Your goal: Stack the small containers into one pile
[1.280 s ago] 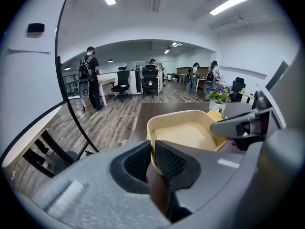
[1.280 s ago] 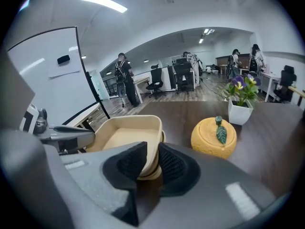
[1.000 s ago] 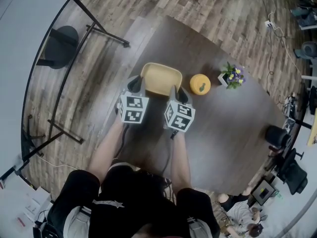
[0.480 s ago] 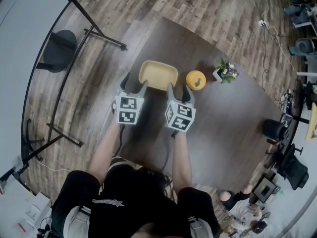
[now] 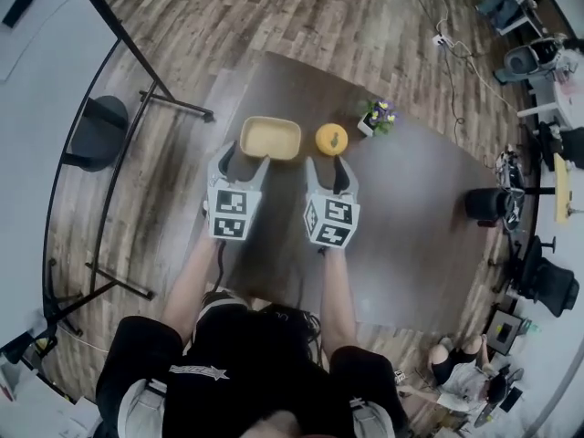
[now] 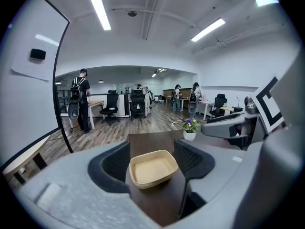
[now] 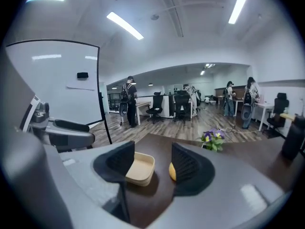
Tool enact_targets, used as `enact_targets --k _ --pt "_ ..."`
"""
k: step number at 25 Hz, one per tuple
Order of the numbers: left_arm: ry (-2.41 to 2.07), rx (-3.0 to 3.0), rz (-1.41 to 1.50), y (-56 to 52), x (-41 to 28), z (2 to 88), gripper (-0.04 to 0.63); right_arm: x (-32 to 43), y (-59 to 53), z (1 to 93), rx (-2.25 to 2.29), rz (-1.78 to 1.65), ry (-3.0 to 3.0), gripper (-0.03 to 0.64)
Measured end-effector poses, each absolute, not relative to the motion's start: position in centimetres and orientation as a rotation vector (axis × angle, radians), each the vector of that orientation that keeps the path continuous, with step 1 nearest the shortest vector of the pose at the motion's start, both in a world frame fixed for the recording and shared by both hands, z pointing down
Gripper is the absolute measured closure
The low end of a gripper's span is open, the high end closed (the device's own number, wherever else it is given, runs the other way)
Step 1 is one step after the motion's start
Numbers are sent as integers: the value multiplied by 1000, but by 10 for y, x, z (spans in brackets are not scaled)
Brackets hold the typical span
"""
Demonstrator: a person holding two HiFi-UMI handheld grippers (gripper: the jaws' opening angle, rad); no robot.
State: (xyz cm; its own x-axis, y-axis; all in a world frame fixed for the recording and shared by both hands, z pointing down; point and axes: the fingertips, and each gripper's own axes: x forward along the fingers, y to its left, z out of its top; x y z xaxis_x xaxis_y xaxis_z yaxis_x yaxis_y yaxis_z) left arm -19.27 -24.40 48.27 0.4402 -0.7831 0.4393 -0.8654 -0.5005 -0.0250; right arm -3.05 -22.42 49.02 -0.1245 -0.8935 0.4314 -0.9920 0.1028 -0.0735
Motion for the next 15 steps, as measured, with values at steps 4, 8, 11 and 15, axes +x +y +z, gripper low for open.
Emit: enact_targets --k 4,8,11,15 --pt "-1427 2576 543 -224 -178 446 304 -13 -198 454 1919 413 -2103 368" --pt "-1425 2654 472 -192 -165 412 335 2 -156 415 1981 338 -2124 368" --pt "-1418 2713 432 -161 -152 389 391 14 -118 388 2015 276 -2145 370" --pt "-1394 2787 364 -110 -132 362 440 33 -60 361 2074 211 -2160 426"
